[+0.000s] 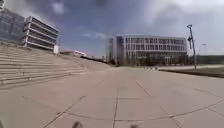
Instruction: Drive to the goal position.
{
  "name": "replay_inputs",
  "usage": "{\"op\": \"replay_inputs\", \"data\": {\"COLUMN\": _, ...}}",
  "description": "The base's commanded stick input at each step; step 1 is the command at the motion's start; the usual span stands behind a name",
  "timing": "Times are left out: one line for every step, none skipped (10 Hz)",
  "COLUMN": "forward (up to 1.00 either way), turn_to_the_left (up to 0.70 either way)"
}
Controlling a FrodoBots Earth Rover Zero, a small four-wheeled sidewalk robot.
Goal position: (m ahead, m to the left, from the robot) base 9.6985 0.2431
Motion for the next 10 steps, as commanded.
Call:
{"op": "replay_inputs", "data": {"forward": 0.70, "turn_to_the_left": 0.00}}
{"op": "replay_inputs", "data": {"forward": 0.70, "turn_to_the_left": 0.00}}
{"op": "replay_inputs", "data": {"forward": 0.70, "turn_to_the_left": 0.00}}
{"op": "replay_inputs", "data": {"forward": 0.70, "turn_to_the_left": 0.00}}
{"op": "replay_inputs", "data": {"forward": 0.70, "turn_to_the_left": 0.00}}
{"op": "replay_inputs", "data": {"forward": 0.70, "turn_to_the_left": 0.00}}
{"op": "replay_inputs", "data": {"forward": 0.70, "turn_to_the_left": 0.00}}
{"op": "replay_inputs", "data": {"forward": 0.70, "turn_to_the_left": 0.00}}
{"op": "replay_inputs", "data": {"forward": 0.70, "turn_to_the_left": 0.00}}
{"op": "replay_inputs", "data": {"forward": 0.70, "turn_to_the_left": 0.00}}
